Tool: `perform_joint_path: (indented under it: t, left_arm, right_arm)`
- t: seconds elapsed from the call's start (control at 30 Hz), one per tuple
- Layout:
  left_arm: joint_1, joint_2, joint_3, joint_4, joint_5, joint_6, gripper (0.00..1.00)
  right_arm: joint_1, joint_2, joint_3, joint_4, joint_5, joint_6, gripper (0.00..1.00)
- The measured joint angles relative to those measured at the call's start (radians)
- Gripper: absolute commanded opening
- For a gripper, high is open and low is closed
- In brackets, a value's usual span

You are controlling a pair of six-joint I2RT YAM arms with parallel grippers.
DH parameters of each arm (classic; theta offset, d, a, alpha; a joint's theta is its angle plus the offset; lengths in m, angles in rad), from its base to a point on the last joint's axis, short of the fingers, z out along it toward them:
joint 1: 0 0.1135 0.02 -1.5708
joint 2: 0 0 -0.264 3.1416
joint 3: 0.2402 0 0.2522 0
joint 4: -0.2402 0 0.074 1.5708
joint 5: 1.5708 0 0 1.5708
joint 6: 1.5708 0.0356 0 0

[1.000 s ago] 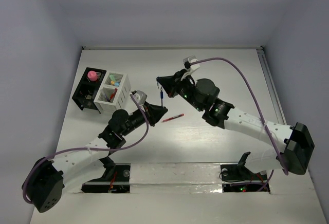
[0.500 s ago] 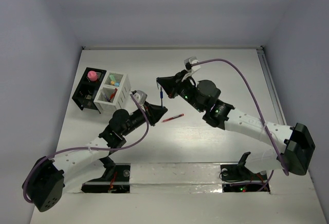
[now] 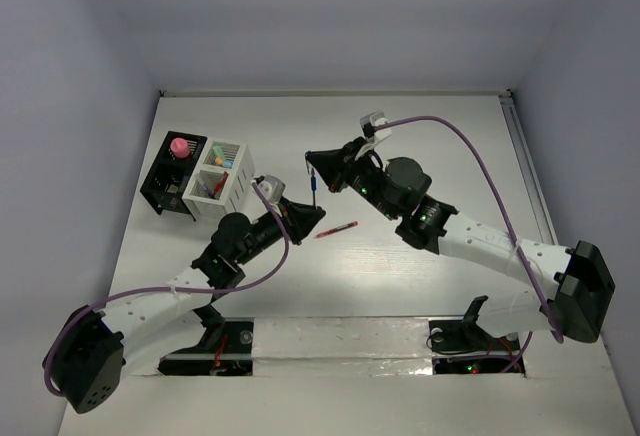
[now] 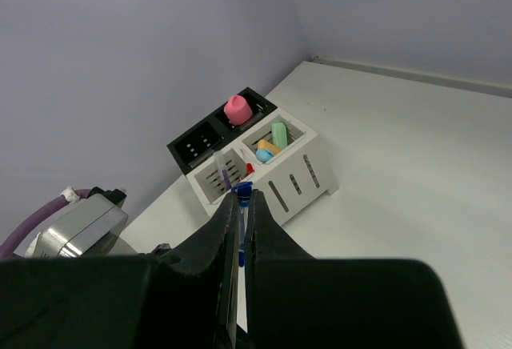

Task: Sort the stationery into containers
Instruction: Close the pen cap on the pen.

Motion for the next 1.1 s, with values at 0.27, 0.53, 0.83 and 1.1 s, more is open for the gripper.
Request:
perform_joint_path:
  t: [0.27,0.53,0.83,1.1]
  left_arm:
    - [0.000,-0.006,0.000,0.000,0.000,-0.003,0.00]
    - [0.000,-0.005,0.000,-0.001,0.004,-0.003,0.00]
    - [-0.001,-0.005,0.000,0.000,0.005,-0.003,0.00]
    - [-0.001,-0.005,0.000,0.000,0.006,-0.002,0.00]
  right_arm:
    - [0.000,0.000,-0.010,0.016,0.000,0.000,0.00]
    - [-0.001,0.000,-0.013,0.019,0.002,-0.019,0.00]
    - [-0.013,-0.012,-0.013,0.017,0.012,-0.035,0.00]
    - [-0.026,-0.029,-0.013,0.017,0.016,-0.037,0.00]
